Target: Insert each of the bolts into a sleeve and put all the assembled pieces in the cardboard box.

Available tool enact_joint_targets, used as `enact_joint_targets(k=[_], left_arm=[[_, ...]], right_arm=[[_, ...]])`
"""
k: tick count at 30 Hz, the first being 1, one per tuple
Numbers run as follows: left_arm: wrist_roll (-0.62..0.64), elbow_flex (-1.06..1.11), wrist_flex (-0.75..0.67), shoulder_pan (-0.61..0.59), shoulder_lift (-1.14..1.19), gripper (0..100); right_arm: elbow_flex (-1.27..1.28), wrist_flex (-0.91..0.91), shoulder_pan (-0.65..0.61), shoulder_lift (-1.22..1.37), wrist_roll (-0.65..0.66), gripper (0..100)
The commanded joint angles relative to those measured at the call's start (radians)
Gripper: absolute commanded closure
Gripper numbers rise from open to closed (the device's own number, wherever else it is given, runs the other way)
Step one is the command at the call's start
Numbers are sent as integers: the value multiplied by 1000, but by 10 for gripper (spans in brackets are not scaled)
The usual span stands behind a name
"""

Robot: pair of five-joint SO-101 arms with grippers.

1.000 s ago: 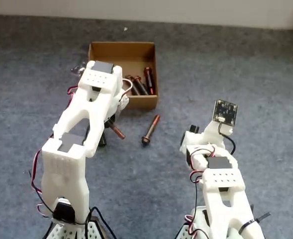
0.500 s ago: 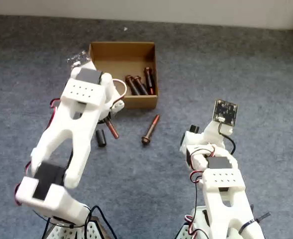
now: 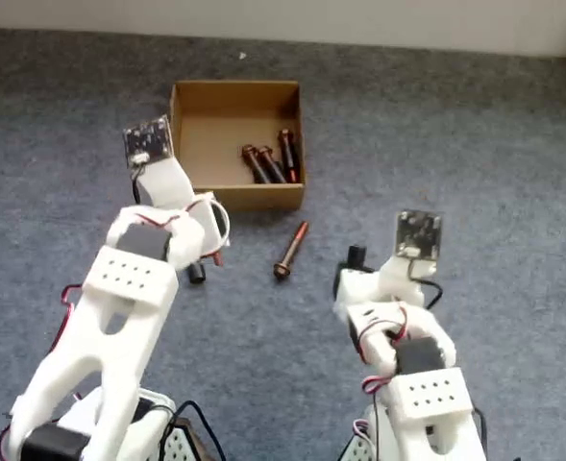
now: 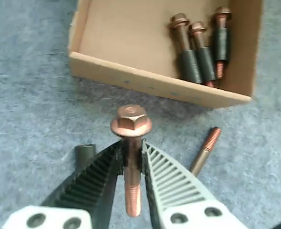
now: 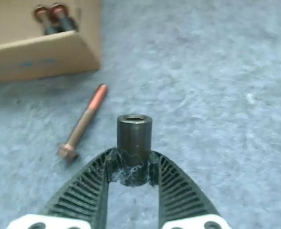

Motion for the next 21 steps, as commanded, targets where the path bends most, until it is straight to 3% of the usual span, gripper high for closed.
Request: enact_joint_targets(k=[1,8,14,21], left_arm=[[-25,68,-92,62,-143,995],[-109,194,-178,107,-315,995],[-110,331,-305,107,-492,995],[-107,460,-428,108,-711,995]], right_arm=[[28,4,-76,-133,34,993],[154,4,-182,-364,132,993],[274,4,-234,-605,209,993],[314,2,-311,-591,235,993]])
